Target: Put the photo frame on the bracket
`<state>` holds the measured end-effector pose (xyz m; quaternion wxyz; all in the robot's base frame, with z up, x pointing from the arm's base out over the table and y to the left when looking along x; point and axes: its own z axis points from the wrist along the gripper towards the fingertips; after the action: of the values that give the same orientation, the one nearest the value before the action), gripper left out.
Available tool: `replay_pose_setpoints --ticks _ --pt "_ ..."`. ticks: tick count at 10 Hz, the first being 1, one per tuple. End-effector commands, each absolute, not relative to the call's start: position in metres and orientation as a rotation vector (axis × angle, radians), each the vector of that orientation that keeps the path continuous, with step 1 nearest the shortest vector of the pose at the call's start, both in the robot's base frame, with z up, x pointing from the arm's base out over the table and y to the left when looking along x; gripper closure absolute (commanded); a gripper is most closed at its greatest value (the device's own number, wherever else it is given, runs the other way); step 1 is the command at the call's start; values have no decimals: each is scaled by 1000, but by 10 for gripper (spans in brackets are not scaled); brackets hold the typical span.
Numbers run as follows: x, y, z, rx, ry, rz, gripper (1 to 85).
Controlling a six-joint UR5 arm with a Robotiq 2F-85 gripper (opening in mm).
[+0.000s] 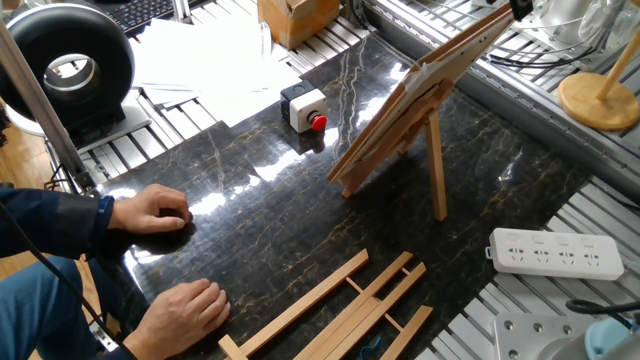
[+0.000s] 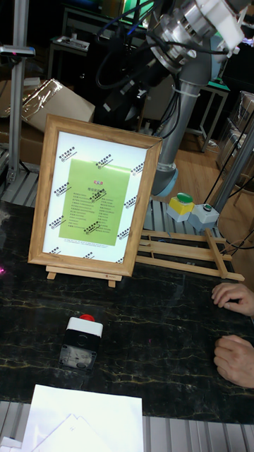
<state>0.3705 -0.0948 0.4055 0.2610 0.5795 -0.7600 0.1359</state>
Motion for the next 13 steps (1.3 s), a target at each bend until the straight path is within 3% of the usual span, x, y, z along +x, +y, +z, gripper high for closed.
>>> replay_pose_setpoints --ticks 1,3,5,7,11,13 --pt "401 -105 417 1526 -2070 566 847" --pt "432 -100 408 1564 -2133 653 847" --pt "499 -87 403 1699 -2223 864 847" --pt "555 -37 387 1770 -2552 888 847" --pt "555 29 366 1111 -3214 541 847" --pt "532 65 351 482 -3386 245 847"
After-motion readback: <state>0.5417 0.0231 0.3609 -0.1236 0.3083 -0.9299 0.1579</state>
